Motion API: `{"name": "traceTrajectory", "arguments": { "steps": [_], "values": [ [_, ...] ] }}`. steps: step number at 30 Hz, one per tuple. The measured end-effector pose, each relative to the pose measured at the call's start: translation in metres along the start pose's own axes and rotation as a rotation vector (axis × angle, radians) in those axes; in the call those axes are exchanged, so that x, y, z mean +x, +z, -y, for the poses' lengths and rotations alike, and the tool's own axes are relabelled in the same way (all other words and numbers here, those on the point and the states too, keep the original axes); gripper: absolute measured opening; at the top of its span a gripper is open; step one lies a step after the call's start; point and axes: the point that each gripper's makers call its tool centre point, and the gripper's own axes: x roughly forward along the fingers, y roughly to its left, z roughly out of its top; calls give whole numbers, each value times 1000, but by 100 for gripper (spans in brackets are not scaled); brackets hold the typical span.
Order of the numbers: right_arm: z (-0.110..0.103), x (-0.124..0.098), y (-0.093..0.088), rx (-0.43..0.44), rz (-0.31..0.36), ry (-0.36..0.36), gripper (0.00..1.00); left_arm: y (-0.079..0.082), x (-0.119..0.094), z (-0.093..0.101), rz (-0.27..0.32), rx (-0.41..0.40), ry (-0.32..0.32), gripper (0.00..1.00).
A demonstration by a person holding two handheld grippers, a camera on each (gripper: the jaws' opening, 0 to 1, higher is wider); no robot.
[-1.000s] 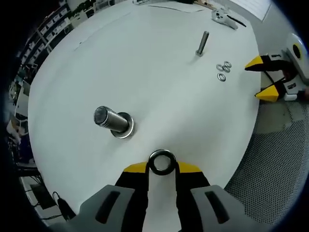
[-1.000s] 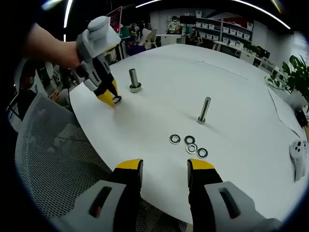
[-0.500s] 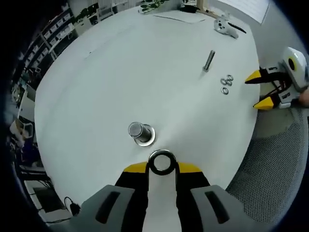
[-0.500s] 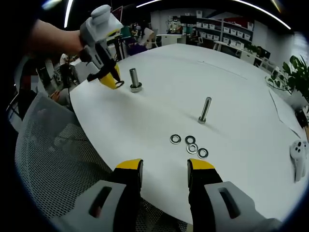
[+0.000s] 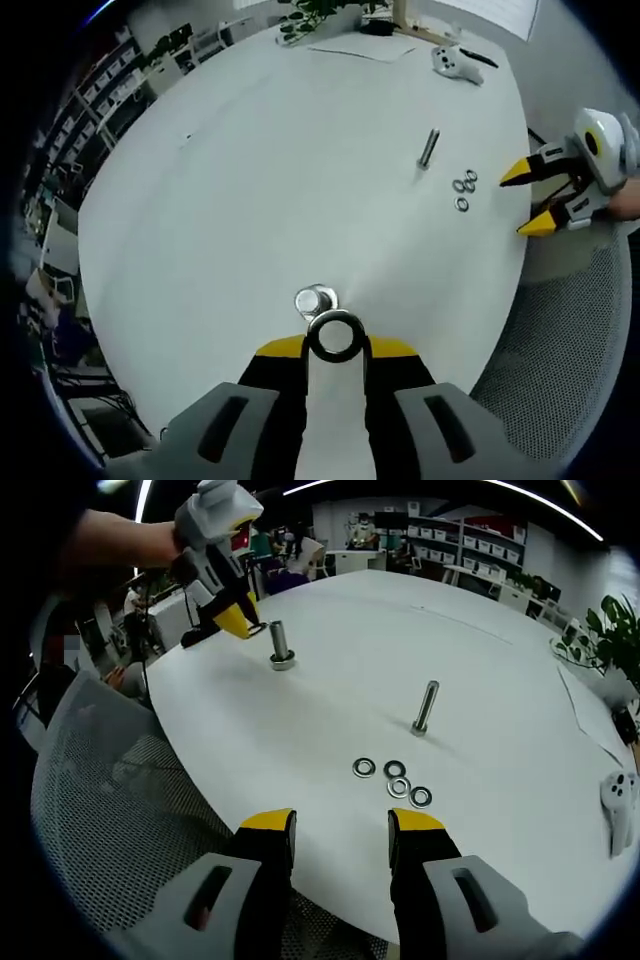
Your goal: Place the washer onto the threaded stud by aligning its center hole with the stud, sliding it down to the base, and recovering from edge contact or off-axis alignment until the washer reaches the visible bottom stop.
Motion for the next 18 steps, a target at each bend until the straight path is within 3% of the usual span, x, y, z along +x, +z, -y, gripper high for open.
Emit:
{"name": "traceTrajectory", "arguments": {
  "steps": [18],
  "values": [
    [1,0,-1,-3,-5,-2,39,12,10,-19,-3,9,21,18]
  ]
}}
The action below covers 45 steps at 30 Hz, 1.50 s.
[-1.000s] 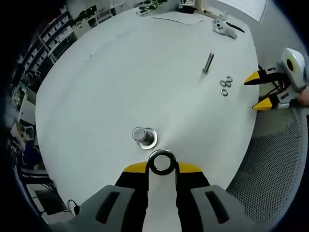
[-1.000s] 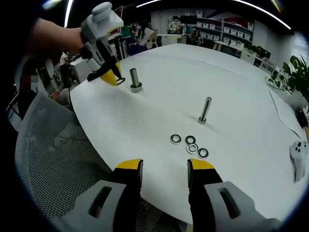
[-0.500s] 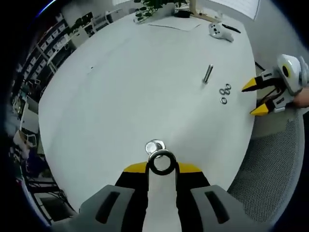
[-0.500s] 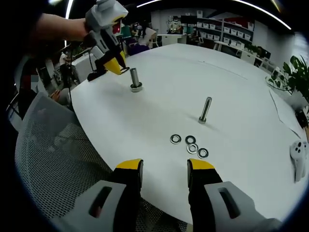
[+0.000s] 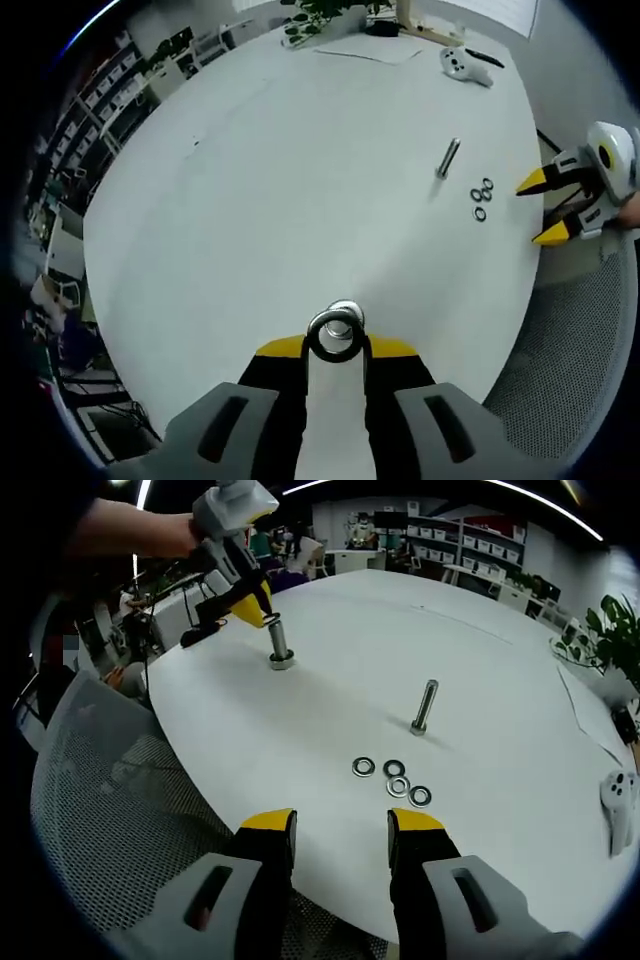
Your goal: Place the washer onto the threaded stud by aligning its center hole with the stud, sliding it down to the base, and recovering from edge contact or off-axis alignment until the washer reaches the visible bottom stop.
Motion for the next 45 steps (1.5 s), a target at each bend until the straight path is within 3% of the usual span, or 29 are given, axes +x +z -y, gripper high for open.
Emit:
{"name": "traceTrajectory", "arguments": {
  "steps": [11,45],
  "values": [
    [0,0,0,-3,0,-2,38,7,6,5,-14,27,-18,18],
    [0,1,0,2,-3,-6,39,-10,45,6,-88,46,-31,19]
  ]
}}
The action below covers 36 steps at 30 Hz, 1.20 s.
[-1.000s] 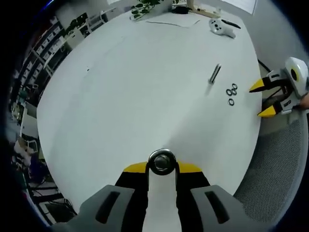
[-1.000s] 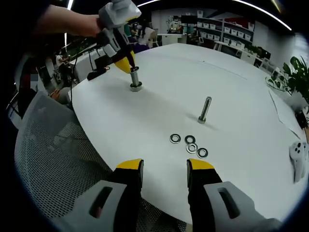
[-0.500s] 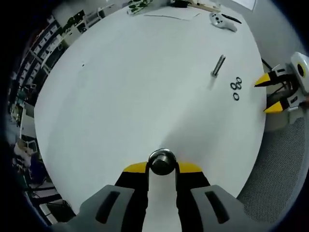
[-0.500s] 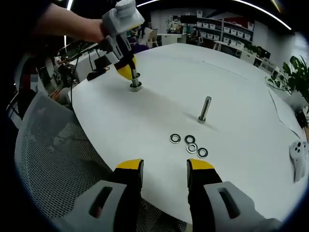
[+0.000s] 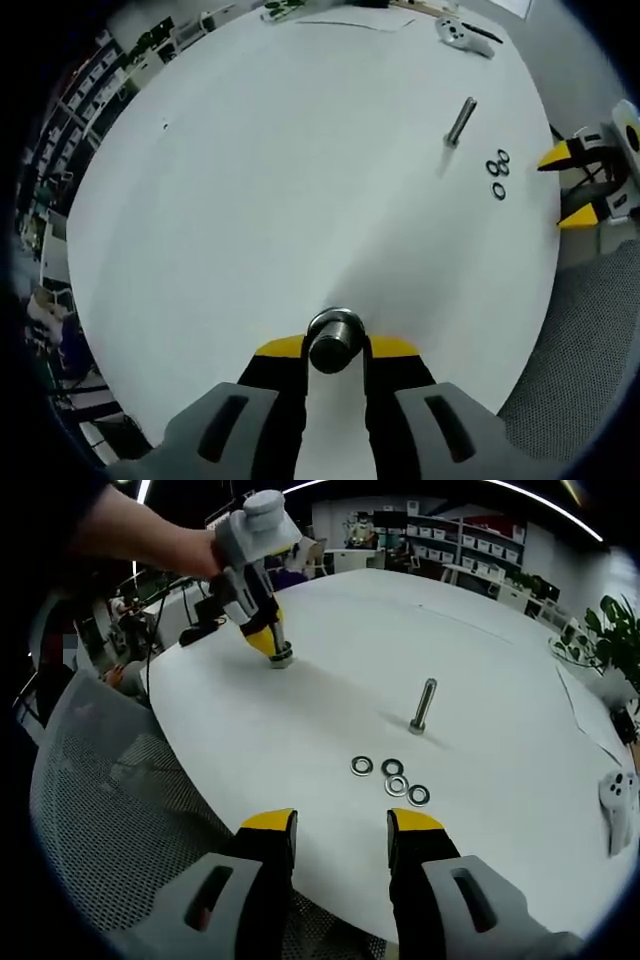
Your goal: Place the washer onto the threaded stud by aligning its center hole with the stud, sliding it down to the base, and recovering from edge contact or off-axis alignment until the washer reaches the visible bottom stop.
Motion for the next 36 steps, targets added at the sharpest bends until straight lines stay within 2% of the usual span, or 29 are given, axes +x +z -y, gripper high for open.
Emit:
{"name": "traceTrajectory", "arguments": {
  "steps": [8,21,27,36],
  "values": [
    [0,0,0,0,-1,0,39,-5,8,0,-1,3,-3,19],
    [-3,1,0,-3,-3,10,39,-5,6,0,32,-45,-8,22],
    [-5,1,0,-9,-3,19,39,-4,-4,0,83,-109,14,25],
    [-6,1,0,-11,0,24,39,-16,-20,9,148,-182,50,26]
  ]
}}
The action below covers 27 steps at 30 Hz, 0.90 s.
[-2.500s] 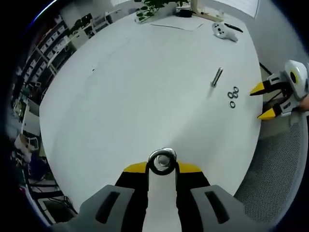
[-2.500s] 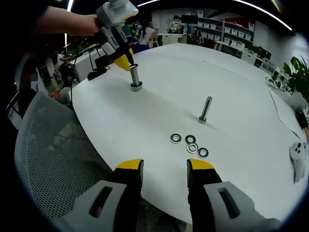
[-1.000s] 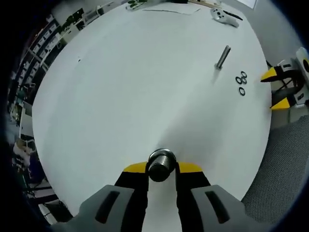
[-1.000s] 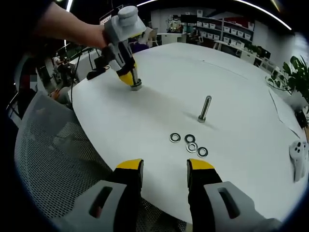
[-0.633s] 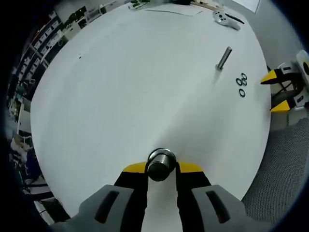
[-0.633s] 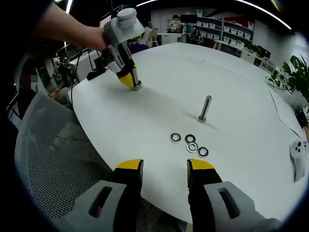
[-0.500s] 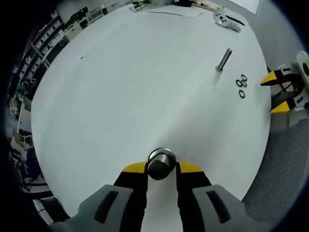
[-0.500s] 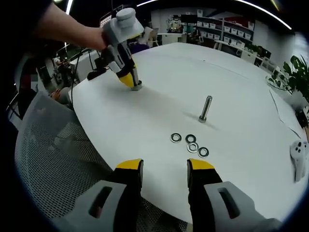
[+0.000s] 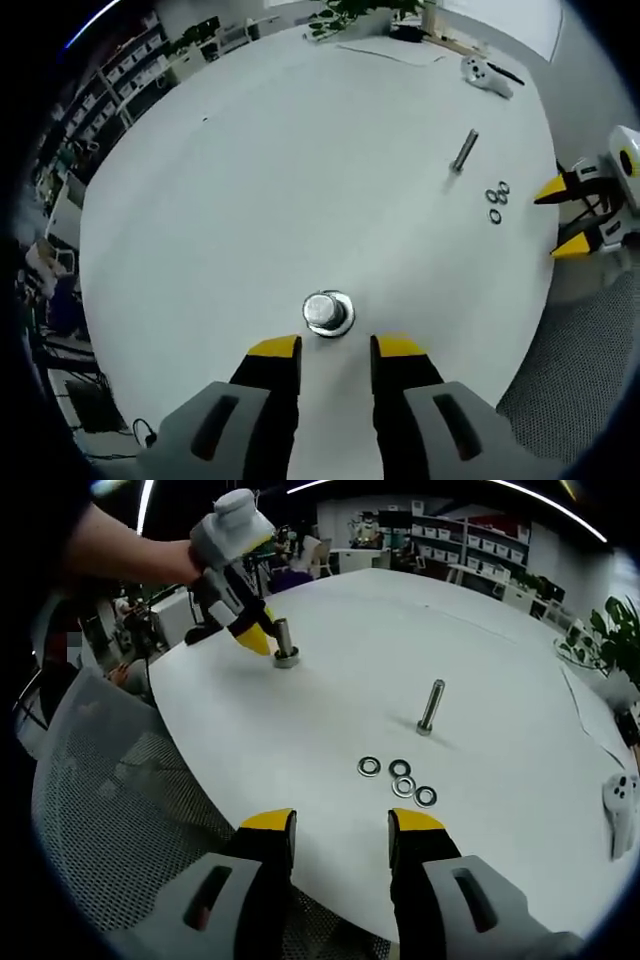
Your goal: Place the washer onto the threaded stud by aligning its center hole with the stud, sliding it down to the base, and recovering from edge contact or off-axis alignment until the washer reaches the visible bottom stop.
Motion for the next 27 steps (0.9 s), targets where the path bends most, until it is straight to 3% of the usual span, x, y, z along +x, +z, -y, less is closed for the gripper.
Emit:
{"name": "traceTrajectory", "arguments": {
  "steps": [4,8,16,22,27],
  "values": [
    [0,0,0,0,0,1,39,-4,-7,1,43,-26,31,26],
    [0,0,-1,-2,-4,2,39,-1,-19,6,124,-83,55,26],
    [1,0,-3,-2,-14,-1,39,-13,-26,19,185,-144,42,27],
    [1,0,-4,-9,-25,-4,40,-22,-28,28,206,-142,33,27],
    [5,-1,-6,-4,-31,-19,40,-26,-37,34,269,-200,28,27]
  ]
}}
